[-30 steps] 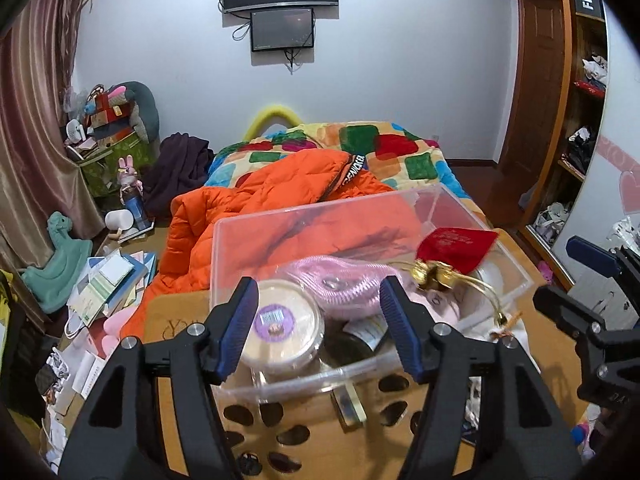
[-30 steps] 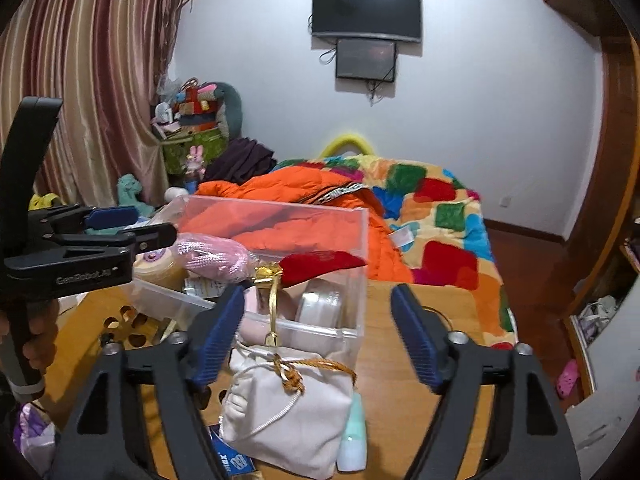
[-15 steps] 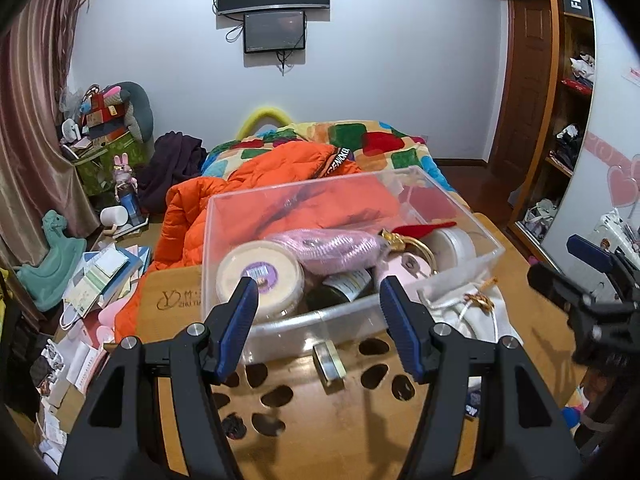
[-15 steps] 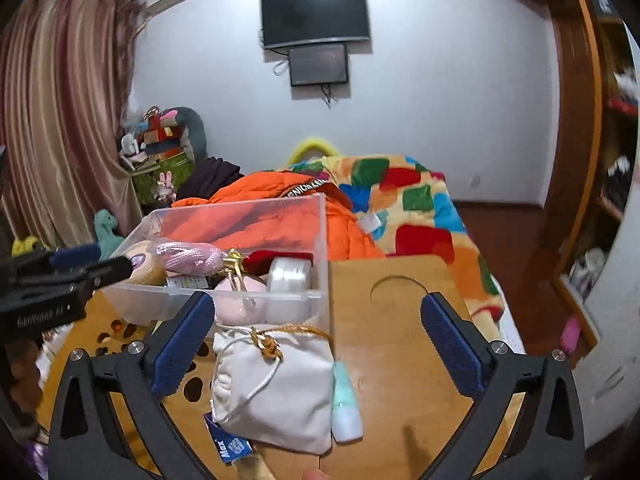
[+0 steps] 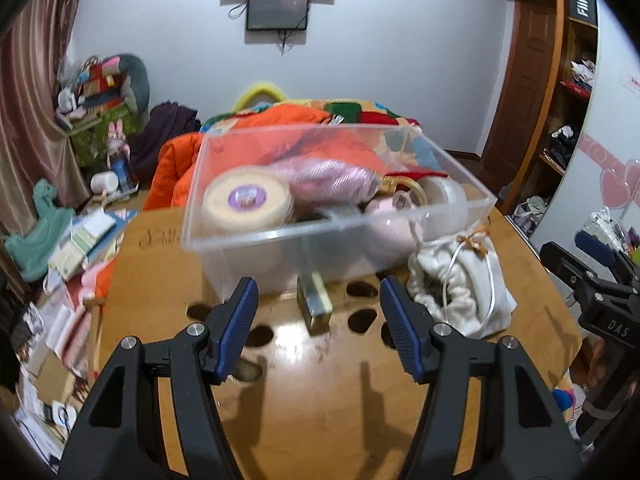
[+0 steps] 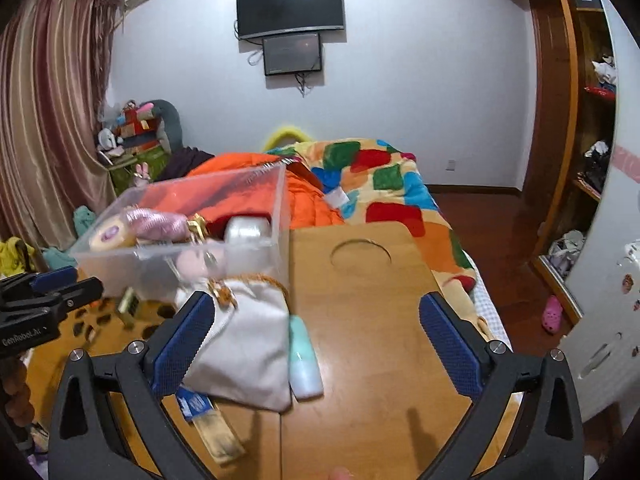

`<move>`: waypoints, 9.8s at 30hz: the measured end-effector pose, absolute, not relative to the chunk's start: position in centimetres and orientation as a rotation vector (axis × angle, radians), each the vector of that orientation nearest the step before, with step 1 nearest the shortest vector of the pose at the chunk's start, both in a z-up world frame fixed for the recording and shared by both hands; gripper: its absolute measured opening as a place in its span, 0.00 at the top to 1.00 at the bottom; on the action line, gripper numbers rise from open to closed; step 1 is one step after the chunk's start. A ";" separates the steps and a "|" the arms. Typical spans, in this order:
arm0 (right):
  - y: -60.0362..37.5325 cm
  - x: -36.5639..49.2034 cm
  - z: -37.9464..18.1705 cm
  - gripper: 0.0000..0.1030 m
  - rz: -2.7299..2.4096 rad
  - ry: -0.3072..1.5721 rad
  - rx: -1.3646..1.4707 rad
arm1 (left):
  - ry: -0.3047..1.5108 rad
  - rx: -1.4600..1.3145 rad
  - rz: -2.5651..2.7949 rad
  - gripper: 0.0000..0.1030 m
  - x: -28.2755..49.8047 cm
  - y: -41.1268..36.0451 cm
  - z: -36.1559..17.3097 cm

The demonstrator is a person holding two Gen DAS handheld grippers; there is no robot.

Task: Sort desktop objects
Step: 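Withdraw both open tools from the box toward the remaining table items, then grasp the small gold-green box with the left tool while the right tool grasps the teal bottle, then lift and carry the small box and teal bottle over the clear box, then open both tools to drop the small box and teal bottle into the box, then move the left tool to the white drawstring pouch and close on it, then lift the pouch with the left tool while the right tool grasps its green gourd charm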

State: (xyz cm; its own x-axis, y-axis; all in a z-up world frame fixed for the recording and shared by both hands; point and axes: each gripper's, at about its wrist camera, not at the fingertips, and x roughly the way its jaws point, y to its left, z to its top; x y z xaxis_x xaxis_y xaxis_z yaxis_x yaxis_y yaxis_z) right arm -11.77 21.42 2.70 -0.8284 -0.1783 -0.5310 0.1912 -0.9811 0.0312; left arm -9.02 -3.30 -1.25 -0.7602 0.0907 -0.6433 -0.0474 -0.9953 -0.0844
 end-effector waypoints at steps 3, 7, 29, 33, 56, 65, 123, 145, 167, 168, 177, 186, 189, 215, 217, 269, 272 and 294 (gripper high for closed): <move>22.0 -11.1 1.8 0.02 -2.866 0.026 0.830 | -0.153 -1.084 2.876 0.39 -8.3 -3.8 -2.2; 22.1 -10.6 0.5 0.05 -2.769 -0.016 0.876 | -0.176 -1.112 2.896 0.39 -7.5 -4.1 -3.3; 23.3 -12.3 -2.2 0.48 -2.590 0.087 1.009 | -0.163 -1.262 2.883 0.53 -11.5 -2.2 -5.0; 23.4 -13.4 -2.7 0.52 -2.558 0.104 1.034 | -0.180 -1.287 2.866 0.54 -12.2 -1.9 -5.3; 21.9 -16.8 -3.6 0.78 -2.477 0.249 1.043 | -0.110 -1.278 2.933 0.85 -13.4 -1.5 -5.8; 23.7 -16.9 -2.2 0.78 -2.501 0.093 1.041 | -0.127 -1.220 2.924 0.85 -12.1 -1.6 -5.1; 14.6 -21.6 6.3 0.78 -2.463 0.266 0.742 | -0.049 -0.946 3.001 0.85 -17.3 -6.8 4.2; 10.1 -25.1 2.8 0.78 -2.418 0.363 0.796 | -0.051 -1.067 2.882 0.85 -22.4 -5.0 0.4; 9.1 -24.0 2.0 0.77 -2.439 0.436 0.753 | -0.011 -1.035 2.884 0.75 -21.6 -3.8 0.9; 9.2 -23.9 2.2 0.76 -2.444 0.434 0.753 | -0.011 -1.030 2.885 0.74 -21.4 -3.8 1.1; 10.9 -21.4 4.6 0.47 -2.519 0.403 0.670 | -0.021 -0.958 2.901 0.48 -18.6 -3.3 3.2; 14.1 -18.1 6.1 0.33 -2.605 0.379 0.626 | -0.004 -0.932 2.919 0.38 -14.8 -2.8 4.0; 15.3 -17.5 5.8 0.32 -2.626 0.377 0.652 | -0.011 -0.939 2.918 0.35 -13.8 -2.8 3.7; 24.4 -15.6 -1.4 0.31 -2.636 0.168 0.991 | -0.025 -1.147 2.682 0.34 -11.5 4.7 -1.9; 25.0 -15.6 -1.6 0.31 -2.639 0.151 0.990 | -0.012 -1.171 2.657 0.34 -12.1 5.8 -2.5; 22.9 -15.4 -3.0 0.31 -2.466 0.207 0.981 | -0.053 -1.180 2.651 0.46 -14.0 6.4 -4.1; 22.0 -15.3 -3.1 0.31 -2.444 0.217 0.972 | -0.053 -1.145 2.675 0.64 -13.3 5.7 -2.6; 16.9 -18.6 -3.5 0.66 -2.371 0.215 1.027 | -0.167 -1.062 2.749 0.65 -11.4 1.4 -1.0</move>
